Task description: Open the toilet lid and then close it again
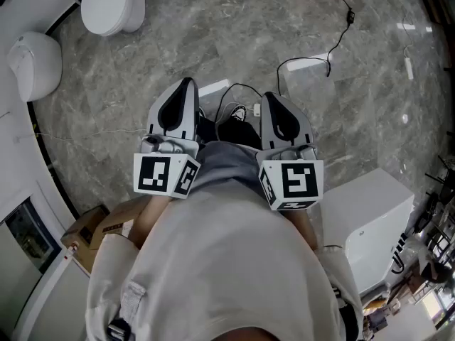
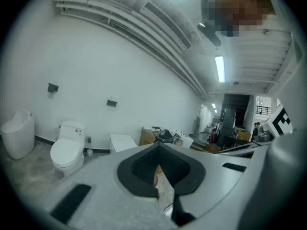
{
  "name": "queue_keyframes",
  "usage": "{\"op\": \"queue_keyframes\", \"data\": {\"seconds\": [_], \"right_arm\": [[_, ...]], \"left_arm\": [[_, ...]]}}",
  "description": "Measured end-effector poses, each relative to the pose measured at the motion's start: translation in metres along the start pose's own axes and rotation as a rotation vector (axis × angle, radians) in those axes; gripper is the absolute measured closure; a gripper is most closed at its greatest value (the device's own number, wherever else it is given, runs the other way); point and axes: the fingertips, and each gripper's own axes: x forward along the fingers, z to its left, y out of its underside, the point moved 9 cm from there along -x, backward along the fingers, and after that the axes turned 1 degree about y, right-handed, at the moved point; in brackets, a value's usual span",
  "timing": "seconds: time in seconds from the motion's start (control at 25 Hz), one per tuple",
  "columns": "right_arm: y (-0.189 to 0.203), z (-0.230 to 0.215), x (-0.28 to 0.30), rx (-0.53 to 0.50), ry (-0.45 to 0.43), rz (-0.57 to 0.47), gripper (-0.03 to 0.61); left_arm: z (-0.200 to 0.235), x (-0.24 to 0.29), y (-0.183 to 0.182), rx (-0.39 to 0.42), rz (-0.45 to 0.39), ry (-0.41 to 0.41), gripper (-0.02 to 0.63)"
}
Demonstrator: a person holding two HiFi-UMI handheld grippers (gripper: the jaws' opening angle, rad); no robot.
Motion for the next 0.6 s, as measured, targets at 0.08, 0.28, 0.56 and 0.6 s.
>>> {"op": "queue_keyframes", "data": {"seconds": [0.08, 0.28, 0.56, 0.6], "right_arm": [[0.002, -0.001, -0.004, 0.002, -0.002, 0.004, 0.569], [0.004, -0.010, -0.008, 0.013, -0.006, 0.005, 0.569], [0.004, -0.022, 0.001, 0.072, -0.005, -0.017, 0.568], [0.003, -0.025, 0.002, 0.073, -0.008, -0.018, 0.568]], "left_arm": [[-0.003, 0.000, 0.001, 0.009, 0.009, 0.001, 0.606], [-0.011, 0.005, 0.003, 0.033, 0.041, 0.001, 0.606], [-0.002, 0.016, 0.008, 0.076, 0.045, -0.016, 0.606], [-0.002, 0.018, 0.007, 0.076, 0.044, -0.012, 0.605]]}}
